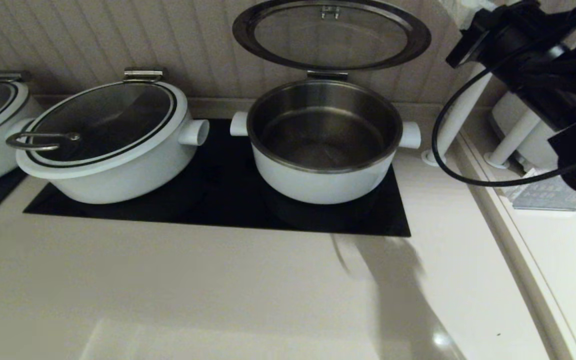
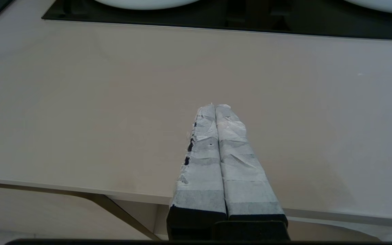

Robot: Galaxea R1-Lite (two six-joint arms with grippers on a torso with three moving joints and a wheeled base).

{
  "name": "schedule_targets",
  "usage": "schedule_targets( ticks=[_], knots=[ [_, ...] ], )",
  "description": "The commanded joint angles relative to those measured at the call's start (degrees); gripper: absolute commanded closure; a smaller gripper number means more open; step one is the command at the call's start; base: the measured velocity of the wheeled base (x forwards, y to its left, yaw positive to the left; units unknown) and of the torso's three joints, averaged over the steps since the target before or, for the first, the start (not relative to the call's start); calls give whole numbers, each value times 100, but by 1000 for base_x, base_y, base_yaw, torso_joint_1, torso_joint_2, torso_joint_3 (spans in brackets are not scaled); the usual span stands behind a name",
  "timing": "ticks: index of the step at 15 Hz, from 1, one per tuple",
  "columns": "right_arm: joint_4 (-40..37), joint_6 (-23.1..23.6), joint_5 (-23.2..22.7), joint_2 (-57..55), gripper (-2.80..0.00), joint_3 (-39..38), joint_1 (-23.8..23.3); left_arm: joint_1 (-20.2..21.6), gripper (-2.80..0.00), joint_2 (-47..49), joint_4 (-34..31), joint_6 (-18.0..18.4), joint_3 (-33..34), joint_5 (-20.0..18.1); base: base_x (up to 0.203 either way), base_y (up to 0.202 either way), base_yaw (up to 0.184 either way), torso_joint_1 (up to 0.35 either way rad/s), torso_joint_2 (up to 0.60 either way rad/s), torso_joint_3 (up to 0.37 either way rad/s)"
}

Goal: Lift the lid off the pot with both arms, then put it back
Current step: Close the pot lid

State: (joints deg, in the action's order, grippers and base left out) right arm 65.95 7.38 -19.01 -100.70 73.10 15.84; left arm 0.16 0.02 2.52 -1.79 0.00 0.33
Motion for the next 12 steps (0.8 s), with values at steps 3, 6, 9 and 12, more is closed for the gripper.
schedule_targets(
  ticks=[3, 6, 9, 12],
  knots=[
    [63, 9, -229, -247, 0, 91, -297, 2, 0, -2, 3, -5, 0, 2, 0, 0, 0, 0, 0, 0],
    [102, 18, -432, -366, 0, 126, -407, 2, 0, 4, 3, -5, 0, 2, 0, 0, 0, 0, 0, 0],
    [111, 26, -469, -433, 0, 127, -406, 2, 0, -2, 3, -5, 0, 2, 0, 0, 0, 0, 0, 0],
    [122, 45, -516, -433, 0, 66, -397, 2, 0, -2, 3, -5, 0, 2, 0, 0, 0, 0, 0, 0]
  ],
)
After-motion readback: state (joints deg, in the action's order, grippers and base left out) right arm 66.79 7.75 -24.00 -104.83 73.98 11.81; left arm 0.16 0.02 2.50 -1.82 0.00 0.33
